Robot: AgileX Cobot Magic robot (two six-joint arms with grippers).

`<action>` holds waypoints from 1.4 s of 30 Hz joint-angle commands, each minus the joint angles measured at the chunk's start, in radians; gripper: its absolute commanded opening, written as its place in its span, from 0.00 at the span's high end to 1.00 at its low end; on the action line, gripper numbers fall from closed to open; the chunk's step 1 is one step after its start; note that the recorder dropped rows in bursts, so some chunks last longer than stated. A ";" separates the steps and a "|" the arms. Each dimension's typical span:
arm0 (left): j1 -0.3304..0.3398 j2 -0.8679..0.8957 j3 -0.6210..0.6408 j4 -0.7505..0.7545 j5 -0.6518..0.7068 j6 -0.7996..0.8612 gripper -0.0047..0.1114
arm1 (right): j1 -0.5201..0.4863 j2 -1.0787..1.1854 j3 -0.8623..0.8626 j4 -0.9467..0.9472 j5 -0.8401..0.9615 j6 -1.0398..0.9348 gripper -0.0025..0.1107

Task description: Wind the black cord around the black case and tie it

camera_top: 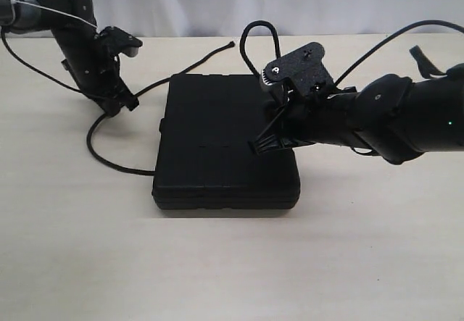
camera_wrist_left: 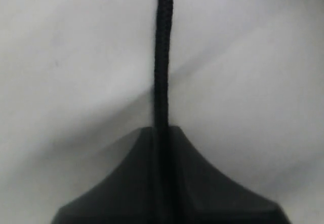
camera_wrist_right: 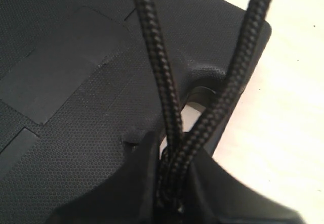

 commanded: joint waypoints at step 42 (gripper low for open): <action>0.073 -0.269 0.385 0.170 -0.269 -0.090 0.56 | -0.003 -0.014 -0.009 -0.008 0.008 -0.023 0.94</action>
